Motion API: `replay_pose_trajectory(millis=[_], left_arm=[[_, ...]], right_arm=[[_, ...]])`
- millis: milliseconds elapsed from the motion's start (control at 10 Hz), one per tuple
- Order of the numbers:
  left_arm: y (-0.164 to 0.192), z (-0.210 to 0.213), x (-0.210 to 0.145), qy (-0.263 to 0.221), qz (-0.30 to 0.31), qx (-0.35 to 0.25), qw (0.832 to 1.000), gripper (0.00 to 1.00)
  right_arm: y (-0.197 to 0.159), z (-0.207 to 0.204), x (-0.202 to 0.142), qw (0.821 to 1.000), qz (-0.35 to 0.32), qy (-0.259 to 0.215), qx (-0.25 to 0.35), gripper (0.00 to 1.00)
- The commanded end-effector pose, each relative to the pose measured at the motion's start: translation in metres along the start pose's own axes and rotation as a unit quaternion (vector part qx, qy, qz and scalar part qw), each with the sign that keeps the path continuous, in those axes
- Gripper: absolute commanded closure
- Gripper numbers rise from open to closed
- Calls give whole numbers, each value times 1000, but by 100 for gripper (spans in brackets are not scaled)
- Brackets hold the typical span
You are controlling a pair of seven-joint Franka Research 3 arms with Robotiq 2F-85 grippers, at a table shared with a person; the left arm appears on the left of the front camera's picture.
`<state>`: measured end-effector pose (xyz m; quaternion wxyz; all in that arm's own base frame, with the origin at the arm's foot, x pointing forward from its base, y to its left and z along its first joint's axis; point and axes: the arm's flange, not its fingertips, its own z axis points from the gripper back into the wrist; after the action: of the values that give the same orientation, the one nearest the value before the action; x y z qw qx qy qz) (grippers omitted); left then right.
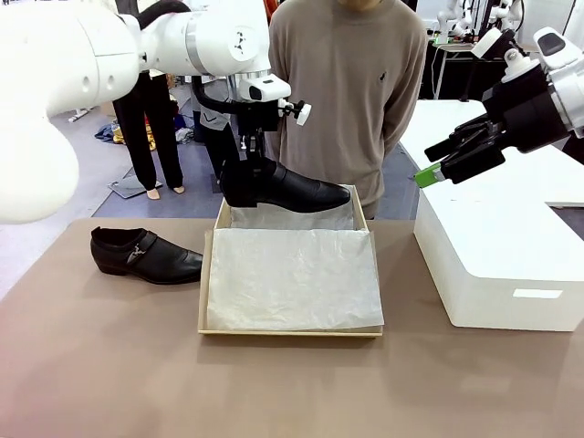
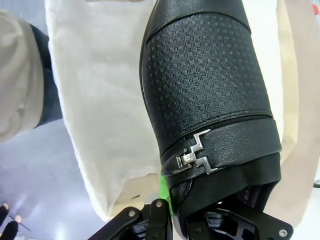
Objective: Pack the shoes into the box.
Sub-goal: Place one shoe of the Shoes into the Shoes Box.
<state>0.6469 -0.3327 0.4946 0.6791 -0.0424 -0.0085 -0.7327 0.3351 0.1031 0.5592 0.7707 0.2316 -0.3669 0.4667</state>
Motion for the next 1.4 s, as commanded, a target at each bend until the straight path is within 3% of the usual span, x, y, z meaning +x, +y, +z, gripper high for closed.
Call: replay_pose_trajectory(millis=[0,1300], left_arm=[[14,6,7,4,-7,-6,1000,100],[42,-54,16,28,-6,-22,999,100]], right_arm=[[-3,-2,0,1000,11,-13,9,0],[-3,-2,0,1000,11,-13,9,0]])
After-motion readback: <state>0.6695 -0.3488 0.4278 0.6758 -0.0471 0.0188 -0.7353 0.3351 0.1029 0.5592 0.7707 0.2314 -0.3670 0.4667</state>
